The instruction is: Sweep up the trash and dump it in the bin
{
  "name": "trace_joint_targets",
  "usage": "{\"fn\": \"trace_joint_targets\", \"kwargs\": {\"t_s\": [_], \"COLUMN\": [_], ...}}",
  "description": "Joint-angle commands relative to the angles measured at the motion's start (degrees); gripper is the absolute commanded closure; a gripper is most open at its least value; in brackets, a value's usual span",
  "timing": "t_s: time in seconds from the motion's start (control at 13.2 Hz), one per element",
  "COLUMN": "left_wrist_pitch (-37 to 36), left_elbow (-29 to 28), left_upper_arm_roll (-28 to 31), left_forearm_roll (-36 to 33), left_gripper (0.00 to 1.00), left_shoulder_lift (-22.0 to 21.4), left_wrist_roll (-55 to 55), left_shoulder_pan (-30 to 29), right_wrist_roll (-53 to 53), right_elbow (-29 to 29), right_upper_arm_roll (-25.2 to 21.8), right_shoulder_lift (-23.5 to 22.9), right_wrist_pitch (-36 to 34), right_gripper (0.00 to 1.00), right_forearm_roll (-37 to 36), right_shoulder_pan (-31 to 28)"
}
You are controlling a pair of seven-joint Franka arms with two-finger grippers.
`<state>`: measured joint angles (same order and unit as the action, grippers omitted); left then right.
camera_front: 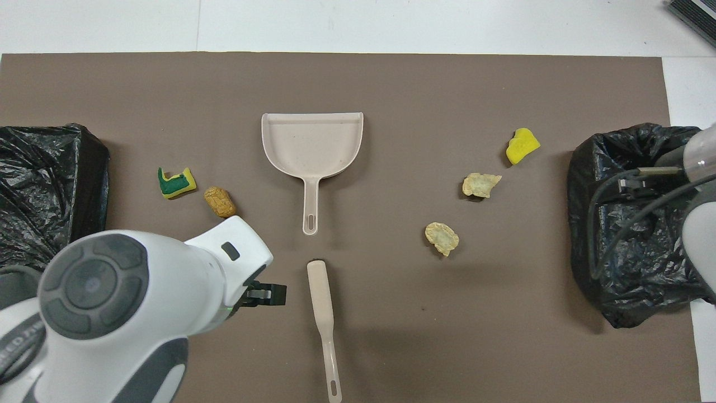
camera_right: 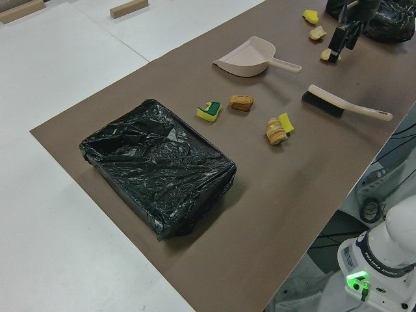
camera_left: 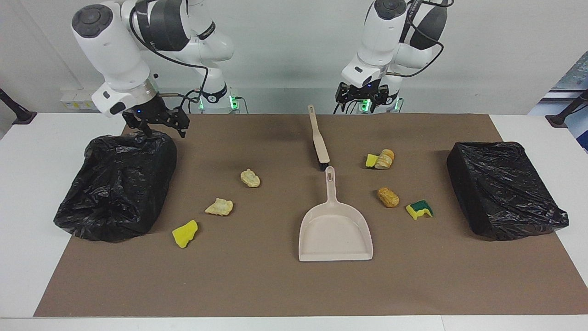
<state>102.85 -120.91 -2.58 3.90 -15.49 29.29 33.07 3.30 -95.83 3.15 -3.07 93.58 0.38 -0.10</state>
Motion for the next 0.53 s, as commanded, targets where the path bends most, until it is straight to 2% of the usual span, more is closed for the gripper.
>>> {"fn": "trace_joint_targets", "kwargs": {"t_s": [0.0, 0.15, 0.23, 0.46], "left_wrist_pitch": [6.1, 9.7, 9.9, 13.8], "left_elbow": [-6.0, -9.8, -10.2, -13.1], "left_upper_arm_roll": [1.1, 1.1, 1.1, 1.1], "left_forearm_roll": [0.7, 0.7, 0.7, 0.7], "left_gripper": [0.0, 0.0, 0.0, 0.0], "left_shoulder_lift": [-1.6, -2.4, -2.4, 0.3], "left_wrist_roll": [4.9, 7.5, 8.5, 12.9], "left_shoulder_pan": [4.8, 6.9, 8.5, 14.2], "right_wrist_roll": [4.9, 7.6, 8.9, 12.2], "right_elbow": [4.7, 7.1, 7.1, 7.2], "right_upper_arm_roll": [4.3, 7.3, 7.8, 7.8], "right_shoulder_lift": [-6.3, -10.3, -11.6, -15.0], "right_wrist_pitch": [2.0, 4.5, 6.8, 11.3], "right_gripper": [0.0, 0.0, 0.0, 0.0], "right_forearm_roll": [-0.4, -0.5, -0.8, -1.3], "right_shoulder_pan": [-0.2, 0.0, 1.9, 7.1]}}
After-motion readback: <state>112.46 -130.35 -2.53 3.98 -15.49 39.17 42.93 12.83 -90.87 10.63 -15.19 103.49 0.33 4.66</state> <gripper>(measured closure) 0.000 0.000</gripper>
